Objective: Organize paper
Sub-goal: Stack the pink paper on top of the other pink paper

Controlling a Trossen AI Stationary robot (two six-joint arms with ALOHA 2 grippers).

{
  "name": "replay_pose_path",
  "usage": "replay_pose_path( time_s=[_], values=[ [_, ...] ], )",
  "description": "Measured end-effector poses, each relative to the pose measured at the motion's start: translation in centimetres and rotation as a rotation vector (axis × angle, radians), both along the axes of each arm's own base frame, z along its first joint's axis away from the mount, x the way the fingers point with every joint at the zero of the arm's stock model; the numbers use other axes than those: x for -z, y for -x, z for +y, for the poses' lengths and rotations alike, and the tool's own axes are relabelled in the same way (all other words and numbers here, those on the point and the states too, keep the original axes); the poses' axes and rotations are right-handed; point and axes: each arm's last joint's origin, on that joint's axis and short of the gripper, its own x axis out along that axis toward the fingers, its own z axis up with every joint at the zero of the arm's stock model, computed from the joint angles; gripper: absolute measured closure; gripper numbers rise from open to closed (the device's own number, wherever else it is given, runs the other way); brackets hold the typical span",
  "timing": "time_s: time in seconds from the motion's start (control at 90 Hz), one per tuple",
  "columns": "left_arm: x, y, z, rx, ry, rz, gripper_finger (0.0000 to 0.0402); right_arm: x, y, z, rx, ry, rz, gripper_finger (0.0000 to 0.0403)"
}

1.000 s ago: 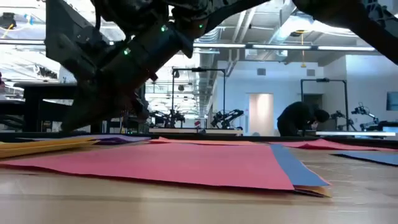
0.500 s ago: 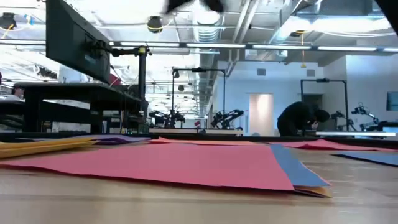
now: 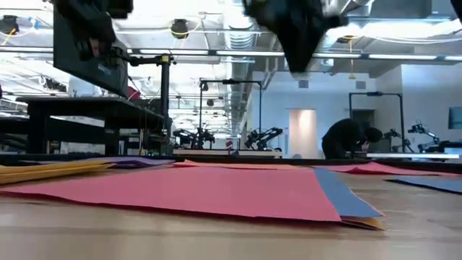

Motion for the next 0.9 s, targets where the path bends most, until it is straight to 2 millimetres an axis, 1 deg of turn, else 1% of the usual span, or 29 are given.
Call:
replay_pose_path(
  time_s=[0.056, 0.111, 0.178, 0.267, 0.367, 0.522, 0.656, 0.778, 0.9],
  values=[
    [0.8, -1.1, -0.3, -0.014, 0.018, 0.024, 0.0402, 2.2, 0.3, -0.5, -0.018, -0.011, 0.064, 0.03],
    [1.5, -2.2, -0.5, -0.019, 0.028, 0.033, 0.0402, 4.0, 0.5, -1.3, -0.047, -0.033, 0.09, 0.0285],
    [2.3, -3.6, -0.8, -0.018, 0.032, 0.025, 0.0402, 5.8, 0.9, -2.4, -0.097, -0.057, 0.131, 0.0271],
    [3.5, -5.2, -1.1, -0.03, 0.041, 0.04, 0.0402, 7.5, 1.1, -3.7, -0.163, -0.077, 0.141, 0.026],
    [5.2, -6.4, -1.2, -0.084, 0.055, 0.1, 0.0402, 8.9, 1.2, -5.1, -0.204, -0.106, 0.129, 0.0257],
    [7.5, -7.6, -2.0, -0.133, 0.086, 0.189, 0.0402, 10.8, 0.7, -6.4, -0.219, -0.23, 0.0, 0.026],
    [8.6, -8.2, -3.3, -0.16, 0.11, 0.203, 0.0402, 11.2, 0.6, -6.3, -0.239, -0.239, -0.025, 0.026],
    [9.5, -8.5, -4.6, -0.185, 0.046, 0.187, 0.0402, 12.0, 1.1, -6.2, -0.249, -0.255, -0.01, 0.0261],
    [10.9, -9.0, -5.6, -0.196, 0.006, 0.185, 0.0402, 13.0, 1.7, -6.0, -0.234, -0.26, -0.01, 0.0261]
  ],
)
